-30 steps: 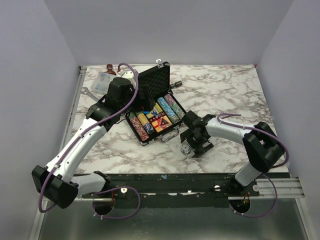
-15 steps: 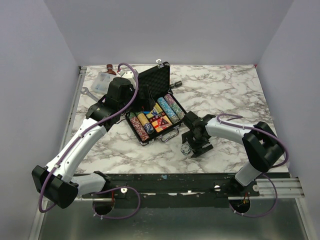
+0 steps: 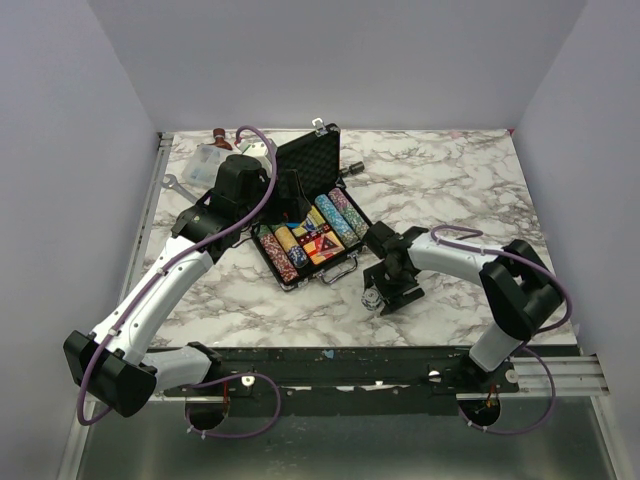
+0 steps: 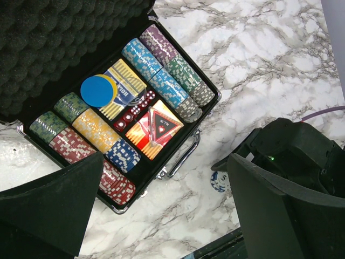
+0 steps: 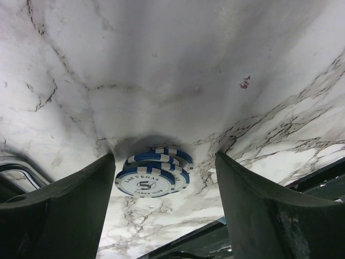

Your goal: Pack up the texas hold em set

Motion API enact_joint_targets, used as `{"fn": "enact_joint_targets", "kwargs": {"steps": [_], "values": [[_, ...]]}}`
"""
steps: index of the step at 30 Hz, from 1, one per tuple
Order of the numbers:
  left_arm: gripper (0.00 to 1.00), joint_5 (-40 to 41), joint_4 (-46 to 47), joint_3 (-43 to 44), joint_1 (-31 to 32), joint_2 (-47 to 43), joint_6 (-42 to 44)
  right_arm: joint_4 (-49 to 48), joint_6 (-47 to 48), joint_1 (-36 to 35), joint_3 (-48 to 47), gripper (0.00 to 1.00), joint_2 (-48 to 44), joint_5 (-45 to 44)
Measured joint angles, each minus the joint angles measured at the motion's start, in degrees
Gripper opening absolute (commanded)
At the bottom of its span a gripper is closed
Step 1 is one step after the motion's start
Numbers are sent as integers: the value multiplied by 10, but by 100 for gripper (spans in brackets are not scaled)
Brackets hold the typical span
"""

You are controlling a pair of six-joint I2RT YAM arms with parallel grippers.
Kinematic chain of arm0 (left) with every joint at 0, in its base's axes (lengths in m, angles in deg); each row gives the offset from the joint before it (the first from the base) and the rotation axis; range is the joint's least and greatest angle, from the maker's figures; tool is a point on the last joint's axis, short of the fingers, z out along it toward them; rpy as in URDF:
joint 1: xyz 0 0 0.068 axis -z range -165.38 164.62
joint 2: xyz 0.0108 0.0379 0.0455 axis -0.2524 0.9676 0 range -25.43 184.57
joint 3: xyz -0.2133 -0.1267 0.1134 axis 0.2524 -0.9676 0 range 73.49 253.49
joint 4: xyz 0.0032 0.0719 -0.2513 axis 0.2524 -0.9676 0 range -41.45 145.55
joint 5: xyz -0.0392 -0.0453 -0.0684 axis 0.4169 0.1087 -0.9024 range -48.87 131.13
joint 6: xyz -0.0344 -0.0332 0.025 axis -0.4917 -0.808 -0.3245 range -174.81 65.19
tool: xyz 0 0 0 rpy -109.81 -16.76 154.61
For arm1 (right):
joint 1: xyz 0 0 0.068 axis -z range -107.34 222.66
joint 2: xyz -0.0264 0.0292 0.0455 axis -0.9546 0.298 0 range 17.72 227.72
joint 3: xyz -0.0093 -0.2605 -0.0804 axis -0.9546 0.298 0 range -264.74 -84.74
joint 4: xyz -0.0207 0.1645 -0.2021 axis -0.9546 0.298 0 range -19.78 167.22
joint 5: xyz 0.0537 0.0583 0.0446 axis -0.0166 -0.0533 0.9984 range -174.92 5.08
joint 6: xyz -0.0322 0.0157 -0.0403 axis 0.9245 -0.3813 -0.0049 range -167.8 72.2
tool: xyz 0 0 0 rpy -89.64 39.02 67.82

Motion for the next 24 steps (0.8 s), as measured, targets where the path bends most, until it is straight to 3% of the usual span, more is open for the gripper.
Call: {"fn": "enact_joint_targets", "kwargs": {"steps": [14,21,24], "values": [[96,-1,0,0,0,0,0,-3,-8,-2,-10,57,11,12],[96,-1,0,0,0,0,0,-8,-11,-4,-9,41,12,17],[96,-2,0,0,0,0,0,-11,-11,-5,-7,41,10,17]]}}
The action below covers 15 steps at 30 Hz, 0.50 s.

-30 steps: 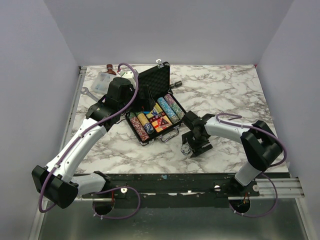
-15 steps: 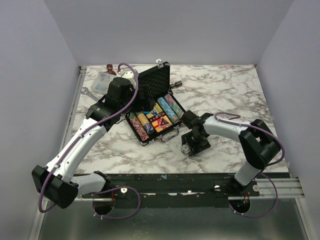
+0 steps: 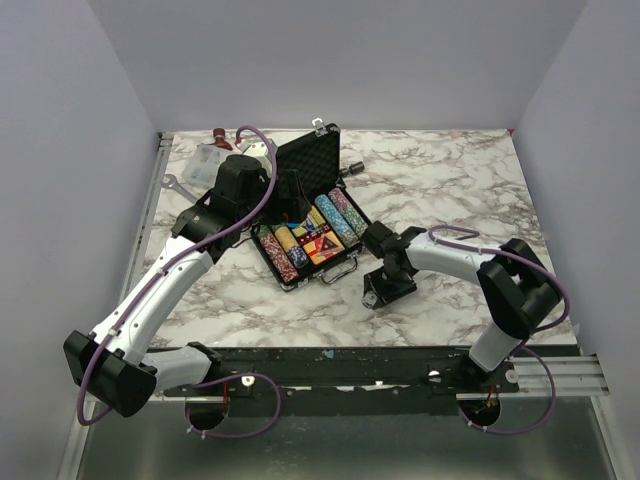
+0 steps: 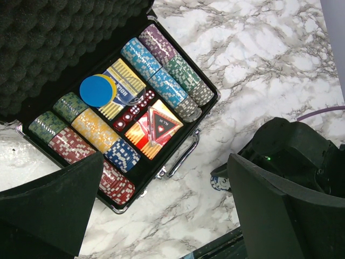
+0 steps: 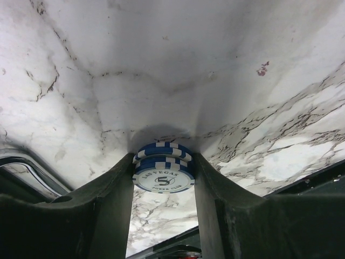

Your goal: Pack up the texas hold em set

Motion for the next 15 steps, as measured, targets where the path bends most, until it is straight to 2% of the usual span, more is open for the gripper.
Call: {"fn": "enact_joint_targets", "kwargs": {"steps": [1,8,15], "values": [[96,0,0,0,0,0,0,-1,0,0,1,44,-1,0],[96,0,0,0,0,0,0,-24,10,-8,1,99,-9,-14],[96,0,0,0,0,0,0,-37,105,-22,18,100,-38,-49]]}}
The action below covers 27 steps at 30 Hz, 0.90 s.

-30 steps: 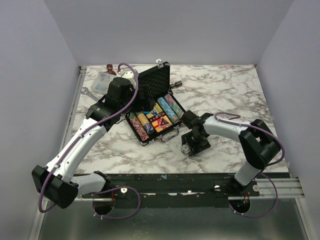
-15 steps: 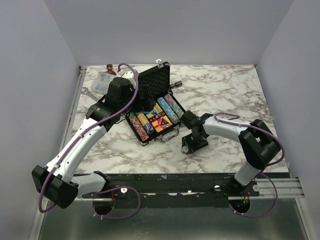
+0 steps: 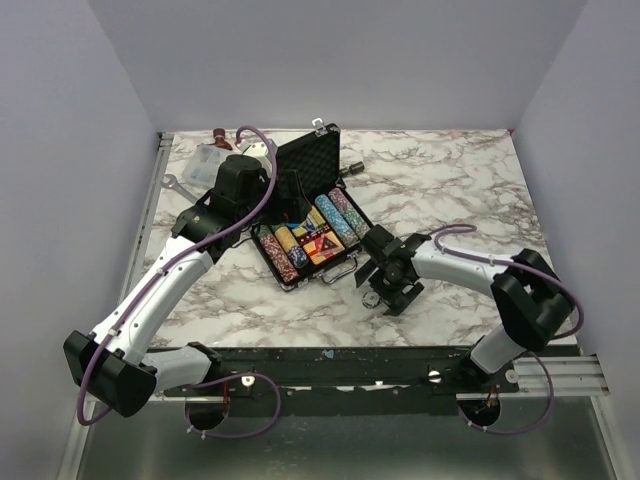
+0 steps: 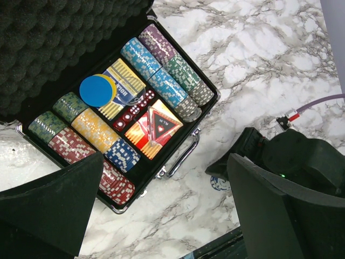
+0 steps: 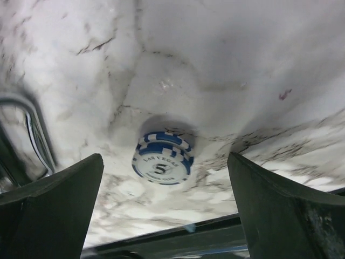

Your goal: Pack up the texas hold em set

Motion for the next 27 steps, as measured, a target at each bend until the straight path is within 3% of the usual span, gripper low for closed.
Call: {"fn": "enact_joint_targets", "kwargs": {"steps": [8,13,19,27], "values": [[96,-4,1,0,0,3,0,-80,358,-5,48,100,-122,-14],[96,-15,5,0,0,10,0,-104,548,-7,22,100,-125,28],[96,-21,10,0,0,10,0,-91,681,-7,-25,100,-70,54],[96,-22,14,0,0,10,0,-69,775,-11,-30,94,-31,72]]}}
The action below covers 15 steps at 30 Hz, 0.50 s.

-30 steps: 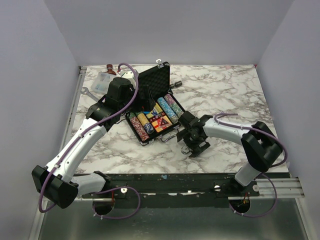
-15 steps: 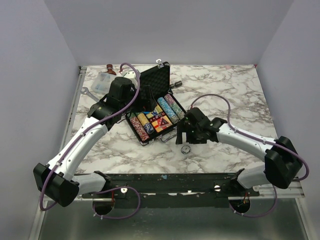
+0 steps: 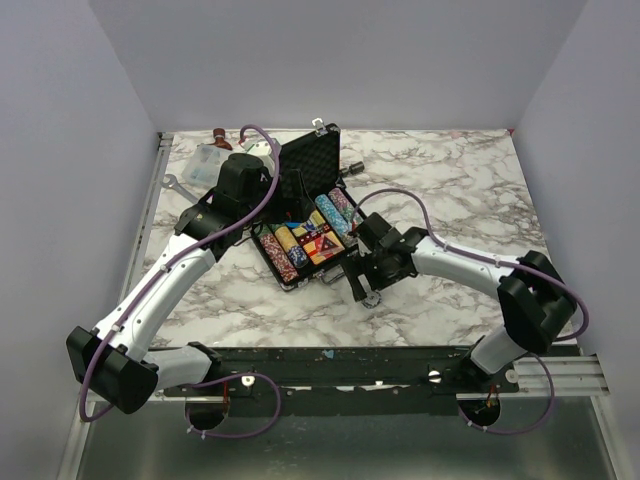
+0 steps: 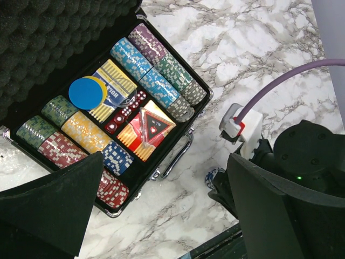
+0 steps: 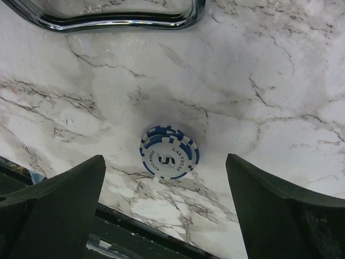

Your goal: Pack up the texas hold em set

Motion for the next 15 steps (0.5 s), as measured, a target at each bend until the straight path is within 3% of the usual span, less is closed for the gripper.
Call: {"fn": "enact_joint_targets", "kwargs": {"steps": [15], "values": [[96,0,0,0,0,0,2,31,27,-54,-35,85,89,-25]]}}
